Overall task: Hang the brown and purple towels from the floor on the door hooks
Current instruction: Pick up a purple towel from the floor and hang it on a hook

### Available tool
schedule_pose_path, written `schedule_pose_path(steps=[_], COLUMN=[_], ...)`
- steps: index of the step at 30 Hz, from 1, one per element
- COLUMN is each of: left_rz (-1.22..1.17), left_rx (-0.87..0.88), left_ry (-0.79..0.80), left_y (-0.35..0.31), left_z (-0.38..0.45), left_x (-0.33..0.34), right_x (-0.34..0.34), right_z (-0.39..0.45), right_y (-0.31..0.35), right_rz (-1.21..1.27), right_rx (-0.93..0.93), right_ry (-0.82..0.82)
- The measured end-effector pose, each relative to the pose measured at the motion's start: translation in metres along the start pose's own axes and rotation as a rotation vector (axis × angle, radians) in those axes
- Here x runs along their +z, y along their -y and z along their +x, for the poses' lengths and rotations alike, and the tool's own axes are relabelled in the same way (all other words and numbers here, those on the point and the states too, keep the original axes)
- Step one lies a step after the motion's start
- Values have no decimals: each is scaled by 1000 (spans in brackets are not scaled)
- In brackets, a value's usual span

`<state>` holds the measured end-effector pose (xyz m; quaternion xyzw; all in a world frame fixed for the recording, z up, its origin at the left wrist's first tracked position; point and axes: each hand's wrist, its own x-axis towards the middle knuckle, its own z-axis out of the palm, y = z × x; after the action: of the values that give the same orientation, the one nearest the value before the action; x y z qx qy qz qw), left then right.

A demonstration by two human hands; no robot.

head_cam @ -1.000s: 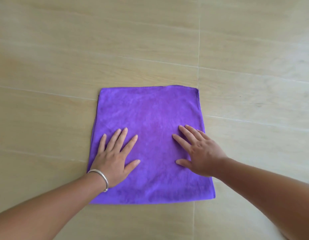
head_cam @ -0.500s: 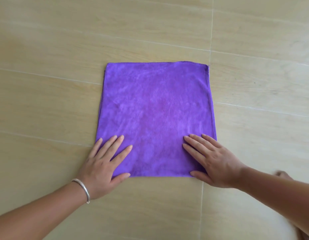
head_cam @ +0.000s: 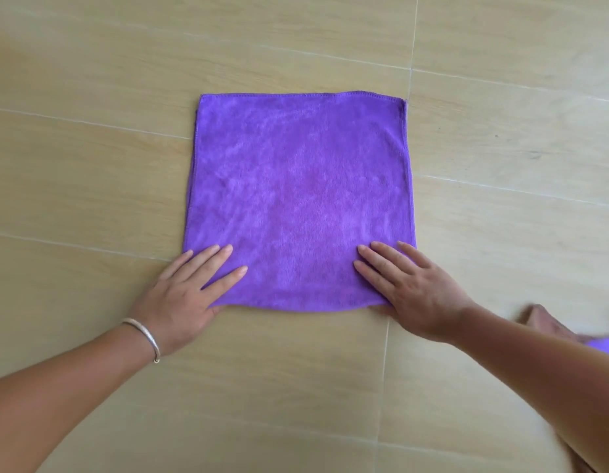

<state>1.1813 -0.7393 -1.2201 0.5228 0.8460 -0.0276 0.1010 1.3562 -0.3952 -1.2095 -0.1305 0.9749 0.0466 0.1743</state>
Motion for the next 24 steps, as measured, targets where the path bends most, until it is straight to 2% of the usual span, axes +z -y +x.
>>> schedule_pose_path(steps=[7, 11, 16, 20, 24], left_rz=[-19, 18, 32, 71, 58], left_rx=[-166, -216, -282, -307, -303], left_ry=[163, 185, 212, 246, 276], left_y=[2, 6, 2, 4, 9], left_z=[-9, -16, -27, -38, -40], left_x=[-63, -125, -234, -336, -463], right_x=[-63, -125, -231, -325, -438], right_z=[-24, -43, -76, -105, -139], right_y=[16, 8, 1, -14, -36], right_rz=[33, 65, 96, 62, 45], right_rx=[219, 290, 377, 368, 374], right_ry=[161, 160, 145, 161, 150])
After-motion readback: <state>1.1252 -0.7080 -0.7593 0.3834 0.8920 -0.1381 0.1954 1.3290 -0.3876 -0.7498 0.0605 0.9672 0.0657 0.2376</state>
